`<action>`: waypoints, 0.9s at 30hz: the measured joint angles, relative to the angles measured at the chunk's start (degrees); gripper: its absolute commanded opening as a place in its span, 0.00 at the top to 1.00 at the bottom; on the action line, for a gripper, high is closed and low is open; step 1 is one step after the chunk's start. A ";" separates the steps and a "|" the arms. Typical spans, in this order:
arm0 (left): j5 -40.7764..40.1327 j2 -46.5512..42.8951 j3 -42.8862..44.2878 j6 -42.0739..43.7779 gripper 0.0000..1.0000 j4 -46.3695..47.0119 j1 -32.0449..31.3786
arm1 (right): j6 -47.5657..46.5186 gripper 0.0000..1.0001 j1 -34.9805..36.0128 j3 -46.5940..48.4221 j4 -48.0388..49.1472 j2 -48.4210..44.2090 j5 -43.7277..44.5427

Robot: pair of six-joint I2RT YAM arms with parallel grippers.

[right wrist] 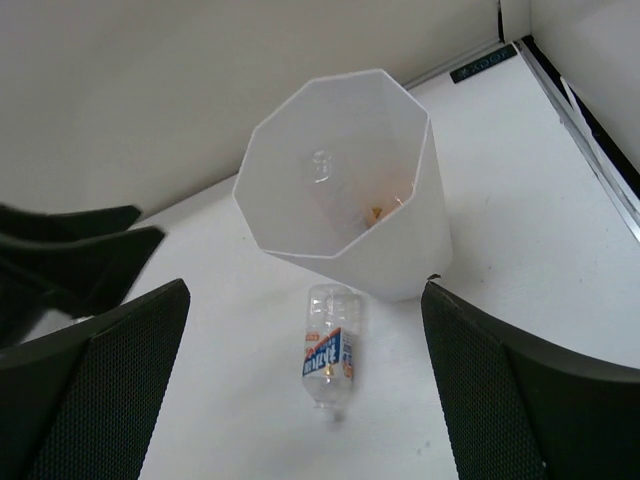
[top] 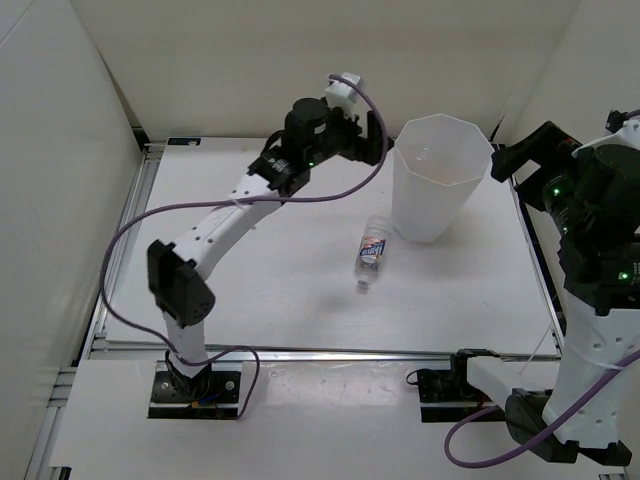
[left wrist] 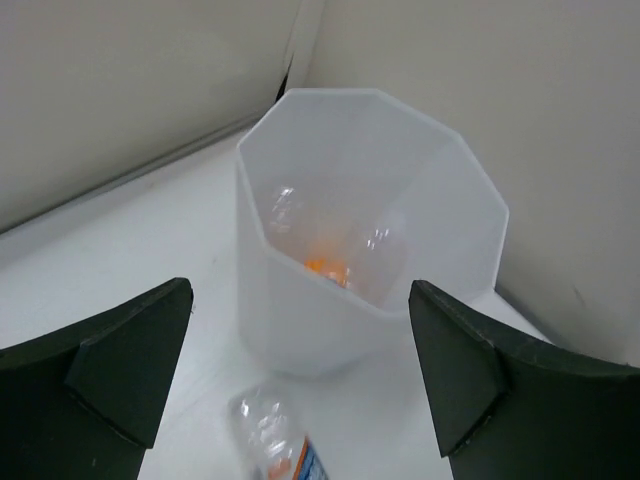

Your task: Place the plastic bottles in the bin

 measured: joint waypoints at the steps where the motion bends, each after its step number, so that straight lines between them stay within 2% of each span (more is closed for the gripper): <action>1: 0.15 -3.02 -2.69 0.48 0.00 -1.42 0.50 | 0.00 0.00 0.00 -1.20 -0.13 -0.66 0.04; 5: 2.64 -16.46 -17.62 0.50 0.00 -4.39 2.60 | 0.09 0.00 0.00 -5.46 -0.13 -2.56 0.00; 8: 5.46 -20.57 -25.07 1.07 0.00 -5.88 2.84 | 0.11 0.00 0.00 -7.39 -0.15 -2.95 -0.44; 19: 6.75 -2.23 -28.52 0.85 0.00 -10.58 -0.66 | 0.35 0.00 0.00 -9.49 0.07 -2.40 -2.58; 27: 7.52 5.88 -20.63 -2.12 0.00 -11.30 -0.48 | -0.11 0.00 0.00 -10.69 0.07 -2.38 -3.48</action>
